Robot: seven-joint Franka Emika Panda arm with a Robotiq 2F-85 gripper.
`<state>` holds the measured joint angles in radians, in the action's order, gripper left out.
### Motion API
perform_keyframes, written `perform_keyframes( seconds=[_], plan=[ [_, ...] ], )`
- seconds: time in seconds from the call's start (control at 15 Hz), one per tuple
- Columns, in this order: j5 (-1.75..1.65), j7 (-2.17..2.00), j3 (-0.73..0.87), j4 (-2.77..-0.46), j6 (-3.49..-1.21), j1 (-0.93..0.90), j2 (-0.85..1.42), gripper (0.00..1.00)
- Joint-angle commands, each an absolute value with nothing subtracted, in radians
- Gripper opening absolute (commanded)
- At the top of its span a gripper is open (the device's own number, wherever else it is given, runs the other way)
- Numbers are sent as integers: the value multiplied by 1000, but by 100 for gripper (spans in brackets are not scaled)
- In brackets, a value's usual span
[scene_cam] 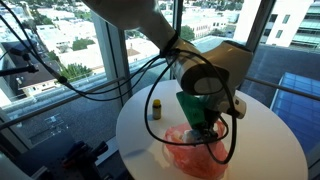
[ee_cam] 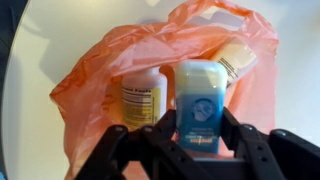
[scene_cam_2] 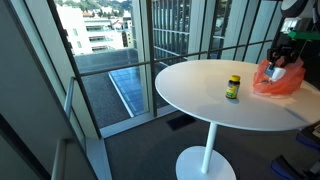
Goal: Move the blue and white item to the table
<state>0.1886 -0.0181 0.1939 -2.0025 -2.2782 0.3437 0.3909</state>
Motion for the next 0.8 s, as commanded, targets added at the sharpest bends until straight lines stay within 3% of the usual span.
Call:
perform_keyframes(
  seconds=[0.0,0.73],
  plan=[
    [234,40,176,-2033,-2215,342,339,22],
    [183,35,166,-2108,-2224,248,317,22]
  ],
)
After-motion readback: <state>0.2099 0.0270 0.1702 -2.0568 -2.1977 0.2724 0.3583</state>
